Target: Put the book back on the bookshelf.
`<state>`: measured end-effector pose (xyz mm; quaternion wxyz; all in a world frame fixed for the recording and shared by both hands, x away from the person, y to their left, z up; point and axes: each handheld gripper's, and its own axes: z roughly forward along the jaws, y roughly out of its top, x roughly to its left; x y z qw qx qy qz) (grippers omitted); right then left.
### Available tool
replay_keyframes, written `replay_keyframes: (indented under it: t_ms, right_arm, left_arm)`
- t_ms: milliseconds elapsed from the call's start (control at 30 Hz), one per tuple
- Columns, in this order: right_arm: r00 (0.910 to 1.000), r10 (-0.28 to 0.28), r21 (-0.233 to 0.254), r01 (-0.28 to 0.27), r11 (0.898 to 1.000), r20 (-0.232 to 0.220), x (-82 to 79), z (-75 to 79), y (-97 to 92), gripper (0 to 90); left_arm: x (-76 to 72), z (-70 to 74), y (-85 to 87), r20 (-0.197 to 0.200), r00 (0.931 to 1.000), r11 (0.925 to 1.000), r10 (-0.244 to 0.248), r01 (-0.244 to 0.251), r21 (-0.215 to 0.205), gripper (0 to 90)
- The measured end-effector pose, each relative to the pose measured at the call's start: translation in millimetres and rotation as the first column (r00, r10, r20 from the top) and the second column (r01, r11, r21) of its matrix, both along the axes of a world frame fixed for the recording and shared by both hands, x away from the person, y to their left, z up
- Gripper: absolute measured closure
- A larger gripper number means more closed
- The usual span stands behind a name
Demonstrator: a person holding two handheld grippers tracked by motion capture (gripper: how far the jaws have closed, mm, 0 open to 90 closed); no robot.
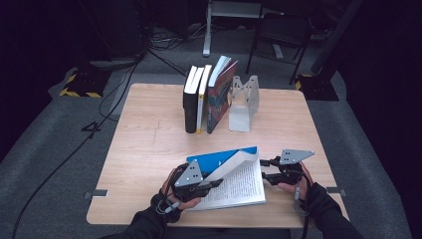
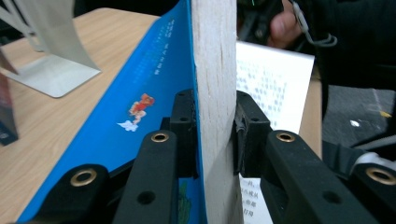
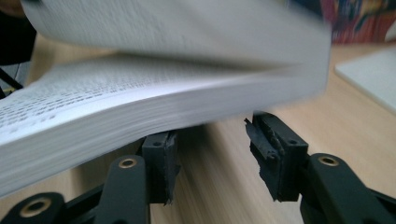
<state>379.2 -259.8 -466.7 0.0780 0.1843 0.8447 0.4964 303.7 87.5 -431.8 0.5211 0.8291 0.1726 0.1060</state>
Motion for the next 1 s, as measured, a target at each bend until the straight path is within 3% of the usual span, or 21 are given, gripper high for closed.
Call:
replay_keyframes:
  t_ms: [100, 233, 300, 400, 533, 733, 900, 933, 1000]
  right_arm:
    - [0.9991, -0.002, -0.006, 0.003, 1.0, 0.042, -3.9, 10.5, 5.9, 51.3]
    - [0.9975, -0.01, 0.046, 0.007, 0.999, 0.07, -5.0, 21.5, 12.7, 53.0]
    - [0.9958, -0.003, 0.052, -0.001, 0.999, 0.092, -6.5, 28.9, 17.9, 53.2]
    - [0.9934, -0.005, 0.082, -0.004, 0.997, 0.114, -7.6, 39.4, 27.3, 53.2]
    - [0.9897, -0.003, 0.109, -0.013, 0.994, 0.143, -9.5, 53.7, 42.2, 53.2]
    - [0.9783, 0.031, 0.055, -0.043, 0.998, 0.205, -12.5, 84.2, 72.5, 53.1]
    - [0.9778, 0.049, 0.076, -0.065, 0.995, 0.204, -12.3, 92.6, 90.8, 53.1]
    - [0.9772, 0.054, 0.079, -0.071, 0.994, 0.205, -12.5, 93.5, 94.6, 52.9]
    - [0.9766, 0.07, 0.081, -0.088, 0.993, 0.204, -12.4, 95.0, 100.0, 52.9]
  left_arm:
    - [-1.7, 0.1, 2.1, -0.019, 0.9998, 0.9999, 0.005, -0.005, -0.01, 73.2]
    - [-4.3, 0.2, 9.8, -0.049, 0.9987, 0.9988, 0.015, -0.018, -0.046, 72.7]
    - [-7.6, 0.2, 14.0, -0.044, 0.9988, 0.9988, 0.019, -0.021, -0.045, 72.4]
    - [-12.3, 2.4, 25.1, -0.049, 0.9976, 0.9955, 0.048, -0.052, -0.079, 72.4]
    - [-22.3, 3.5, 40.5, -0.03, 0.9939, 0.9865, 0.106, -0.109, -0.122, 71.5]
    - [-37.4, 4.9, 58.2, -0.012, 0.9815, 0.9711, 0.191, -0.191, -0.144, 68.6]
    - [-41.5, 1.4, 61.5, -0.069, 0.9781, 0.9695, 0.196, -0.204, -0.136, 59.2]
    - [-42.7, -0.8, 58.9, -0.096, 0.9779, 0.9727, 0.186, -0.197, -0.123, 56.6]
    - [-41.4, -1.0, 58.6, -0.109, 0.9798, 0.9771, 0.168, -0.18, -0.114, 55.3]
